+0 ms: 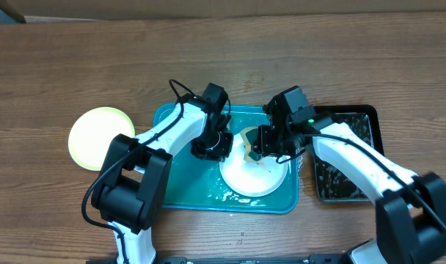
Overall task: Clean dirty plates on tray and stack at the side
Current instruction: 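Grip the dirty white plate rim with left gripper and pull it to tray center, then scrub the white plate with the sponge in right gripper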
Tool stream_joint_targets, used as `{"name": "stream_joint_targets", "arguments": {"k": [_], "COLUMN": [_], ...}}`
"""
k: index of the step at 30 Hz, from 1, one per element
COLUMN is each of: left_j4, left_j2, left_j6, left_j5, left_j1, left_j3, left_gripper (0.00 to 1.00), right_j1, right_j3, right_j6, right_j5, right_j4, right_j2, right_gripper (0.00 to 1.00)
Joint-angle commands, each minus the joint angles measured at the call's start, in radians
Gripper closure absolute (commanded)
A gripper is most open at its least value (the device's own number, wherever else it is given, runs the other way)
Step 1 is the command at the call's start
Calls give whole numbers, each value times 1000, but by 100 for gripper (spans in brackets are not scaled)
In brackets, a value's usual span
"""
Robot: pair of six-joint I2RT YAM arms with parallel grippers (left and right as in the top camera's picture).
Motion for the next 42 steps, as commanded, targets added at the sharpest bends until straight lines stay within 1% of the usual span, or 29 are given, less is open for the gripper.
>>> {"name": "stream_joint_targets", "arguments": {"k": [1, 4, 9, 14, 17, 22, 29, 42], "left_j4": [-2, 0, 2, 2, 1, 2, 1, 2], "left_j2": [2, 2, 2, 2, 2, 2, 2, 2], "left_j6": [11, 8, 8, 8, 8, 7, -3, -8], "left_j5": [-44, -44, -44, -44, -44, -41, -40, -40], "left_j1": [-5, -5, -6, -6, -6, -6, -6, -6], "left_j3": [-1, -1, -1, -1, -1, -1, -1, -1], "left_gripper": [96, 96, 96, 96, 96, 96, 96, 96], "right_j1": [8, 16, 37, 62, 64, 65, 76, 94], "right_j3": [20, 20, 19, 19, 18, 7, -12, -12], "right_j6": [55, 55, 55, 60, 101, 127, 127, 127], "right_j5": [-10, -11, -69, -63, -29, -31, -31, 6], "right_j4": [14, 22, 57, 90, 93, 127, 178, 189], "right_j2": [39, 67, 101, 104, 104, 104, 110, 113], "right_gripper": [96, 96, 96, 96, 96, 96, 96, 96]}}
